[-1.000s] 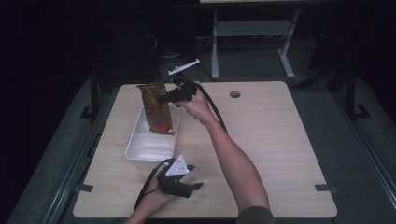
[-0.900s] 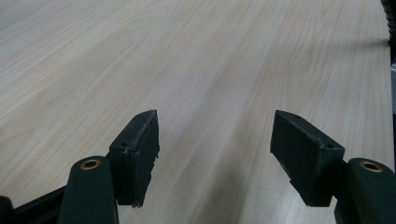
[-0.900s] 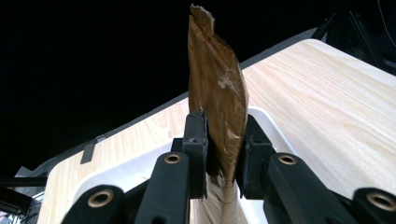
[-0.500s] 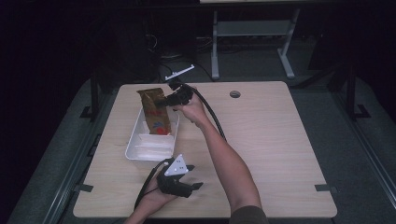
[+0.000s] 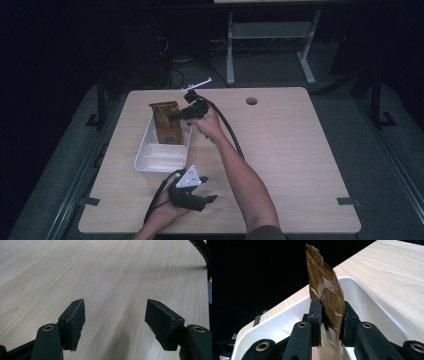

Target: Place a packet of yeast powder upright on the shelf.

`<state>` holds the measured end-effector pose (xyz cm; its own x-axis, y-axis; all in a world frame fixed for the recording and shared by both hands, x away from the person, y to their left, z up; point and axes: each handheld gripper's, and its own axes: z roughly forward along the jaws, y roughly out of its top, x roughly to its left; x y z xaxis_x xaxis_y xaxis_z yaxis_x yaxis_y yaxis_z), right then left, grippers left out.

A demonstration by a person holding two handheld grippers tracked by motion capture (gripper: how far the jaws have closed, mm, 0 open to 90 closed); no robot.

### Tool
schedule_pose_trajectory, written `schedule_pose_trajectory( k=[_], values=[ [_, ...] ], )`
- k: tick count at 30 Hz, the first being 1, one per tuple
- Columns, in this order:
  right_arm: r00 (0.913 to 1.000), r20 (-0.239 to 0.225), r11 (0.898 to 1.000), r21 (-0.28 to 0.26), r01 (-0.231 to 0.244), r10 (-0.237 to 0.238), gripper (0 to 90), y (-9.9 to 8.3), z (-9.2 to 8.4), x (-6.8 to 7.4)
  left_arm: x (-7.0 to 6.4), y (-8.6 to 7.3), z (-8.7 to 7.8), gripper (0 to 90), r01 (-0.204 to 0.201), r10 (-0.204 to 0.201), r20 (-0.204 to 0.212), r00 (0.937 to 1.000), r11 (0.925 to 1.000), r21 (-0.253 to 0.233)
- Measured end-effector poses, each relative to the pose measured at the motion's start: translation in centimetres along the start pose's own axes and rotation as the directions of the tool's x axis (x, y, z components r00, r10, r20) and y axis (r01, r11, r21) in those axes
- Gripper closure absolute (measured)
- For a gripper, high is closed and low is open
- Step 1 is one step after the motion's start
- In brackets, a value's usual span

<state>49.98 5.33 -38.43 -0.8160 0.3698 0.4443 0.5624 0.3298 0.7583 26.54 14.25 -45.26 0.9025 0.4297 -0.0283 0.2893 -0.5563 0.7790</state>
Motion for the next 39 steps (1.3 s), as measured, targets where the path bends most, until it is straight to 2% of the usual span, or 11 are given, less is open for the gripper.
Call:
schedule_pose_trajectory(
  k=[5,7,11,19,28,31,39],
  values=[
    [0.9996,0.027,1.0,-0.001,-0.006,0.006,68.1,-0.2,-0.1,-0.2,0.0,0.0,0.0,32.1,0.001,-0.001,0.005,1.0,1.0,0.002],
    [0.9996,0.024,1.0,0.003,-0.014,0.014,65.3,-0.4,0.0,-0.2,-0.1,0.1,0.0,32.1,0.0,0.0,0.005,1.0,1.0,0.0],
    [0.9994,0.026,1.0,-0.002,-0.021,0.021,55.6,-0.6,-0.2,-0.2,0.1,0.0,0.0,31.9,0.004,-0.004,0.001,1.0,1.0,0.001],
    [0.9983,0.039,0.999,-0.017,-0.042,0.043,45.8,-1.4,-1.8,-0.8,0.2,0.0,-0.1,31.4,0.01,-0.01,0.001,1.0,0.9999,-0.006],
    [0.9986,0.035,0.999,-0.022,-0.039,0.039,43.2,-2.7,-4.0,-0.8,0.2,0.0,-0.1,29.6,0.018,-0.018,-0.002,0.9998,0.9998,-0.009],
    [0.9988,0.021,0.999,-0.027,-0.043,0.043,42.9,-3.3,-4.9,-0.9,0.2,0.0,0.0,29.1,0.017,-0.017,-0.004,0.9999,0.9998,-0.006],
    [0.999,0.028,0.999,-0.04,-0.033,0.034,41.7,-4.5,-7.3,-0.8,0.1,0.0,0.2,27.5,0.005,-0.005,0.001,1.0,1.0,-0.002]
  ],
)
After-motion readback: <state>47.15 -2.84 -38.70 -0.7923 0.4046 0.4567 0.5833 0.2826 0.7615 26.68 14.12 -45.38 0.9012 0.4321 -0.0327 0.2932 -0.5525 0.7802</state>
